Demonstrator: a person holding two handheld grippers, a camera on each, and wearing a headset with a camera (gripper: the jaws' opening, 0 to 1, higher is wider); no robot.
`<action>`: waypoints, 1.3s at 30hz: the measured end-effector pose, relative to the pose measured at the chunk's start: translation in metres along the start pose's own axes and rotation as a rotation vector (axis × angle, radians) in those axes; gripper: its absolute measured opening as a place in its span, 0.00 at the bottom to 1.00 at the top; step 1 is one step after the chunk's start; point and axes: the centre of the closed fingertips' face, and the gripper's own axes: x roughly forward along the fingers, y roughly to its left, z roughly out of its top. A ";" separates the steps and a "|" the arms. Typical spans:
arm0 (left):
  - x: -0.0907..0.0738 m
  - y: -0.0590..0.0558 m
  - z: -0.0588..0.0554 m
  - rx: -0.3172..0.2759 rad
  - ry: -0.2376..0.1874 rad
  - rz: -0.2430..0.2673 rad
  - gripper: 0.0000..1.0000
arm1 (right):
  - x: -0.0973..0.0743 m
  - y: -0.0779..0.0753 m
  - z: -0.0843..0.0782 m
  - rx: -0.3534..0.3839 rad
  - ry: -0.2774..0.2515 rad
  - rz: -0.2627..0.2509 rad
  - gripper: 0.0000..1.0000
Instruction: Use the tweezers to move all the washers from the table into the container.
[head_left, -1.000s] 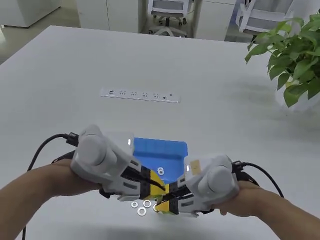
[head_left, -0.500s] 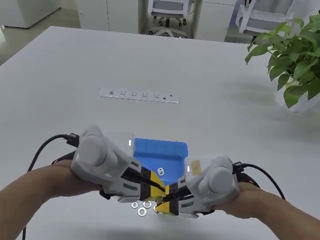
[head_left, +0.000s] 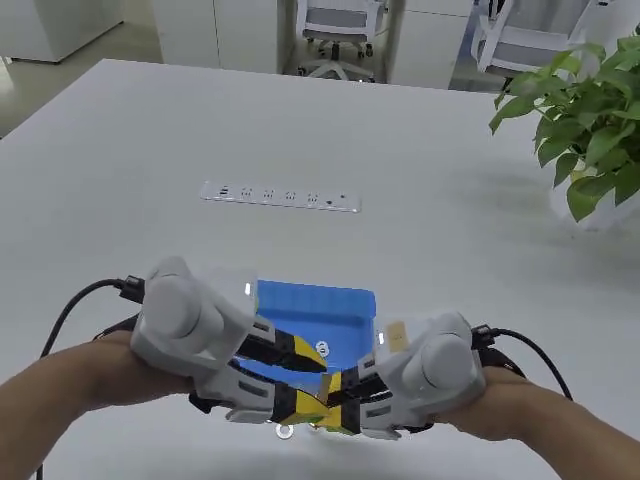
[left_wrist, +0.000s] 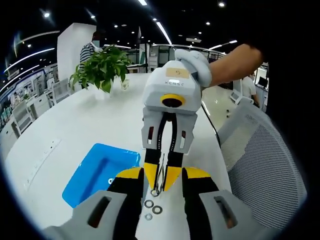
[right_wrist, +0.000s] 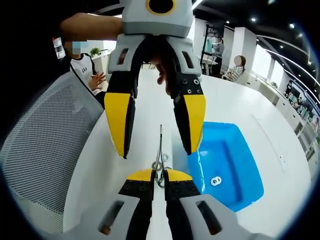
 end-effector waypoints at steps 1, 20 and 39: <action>-0.001 0.000 0.000 -0.010 -0.003 0.005 0.40 | -0.001 0.000 0.001 -0.002 -0.001 0.000 0.08; -0.021 0.002 -0.009 -0.093 -0.061 0.115 0.73 | -0.026 -0.003 0.023 0.021 -0.017 -0.016 0.08; -0.042 0.006 -0.023 -0.168 -0.093 0.206 0.99 | -0.048 -0.026 0.045 0.028 -0.045 -0.051 0.08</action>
